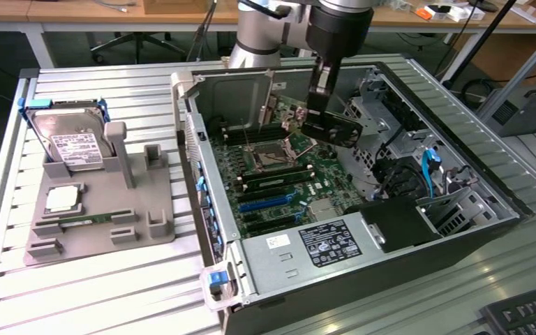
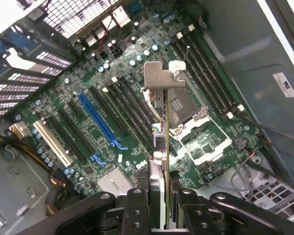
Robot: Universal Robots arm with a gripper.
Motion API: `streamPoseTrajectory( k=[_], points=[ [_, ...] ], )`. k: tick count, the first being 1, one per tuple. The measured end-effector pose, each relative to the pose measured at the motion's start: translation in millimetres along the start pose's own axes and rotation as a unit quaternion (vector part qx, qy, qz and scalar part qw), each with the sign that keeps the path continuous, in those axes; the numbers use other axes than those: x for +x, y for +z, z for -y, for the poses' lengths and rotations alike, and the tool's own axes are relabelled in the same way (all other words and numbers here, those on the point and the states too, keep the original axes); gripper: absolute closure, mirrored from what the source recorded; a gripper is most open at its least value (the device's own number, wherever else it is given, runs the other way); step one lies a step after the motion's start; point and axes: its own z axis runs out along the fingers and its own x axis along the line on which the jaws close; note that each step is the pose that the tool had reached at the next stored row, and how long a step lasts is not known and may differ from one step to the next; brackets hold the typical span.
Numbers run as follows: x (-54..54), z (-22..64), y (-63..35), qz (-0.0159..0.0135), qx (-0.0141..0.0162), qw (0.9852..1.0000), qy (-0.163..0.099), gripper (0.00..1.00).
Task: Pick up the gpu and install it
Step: 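Insert the gpu into the slot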
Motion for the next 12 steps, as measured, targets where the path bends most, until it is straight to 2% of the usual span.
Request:
streamPoseTrajectory(
  k=[3,7,9,12],
  points=[
    [0.0,0.0,0.6,0.0019,-0.0003,0.9995,-0.03,0.73],
    [0.0,-0.1,1.4,0.0043,-0.0008,0.9976,-0.07,0.73],
    [0.0,-0.1,1.7,0.0053,-0.0009,0.9963,-0.086,0.73],
    [0.0,-0.1,2.3,0.0073,-0.0013,0.993,-0.118,0.73]
  ],
)
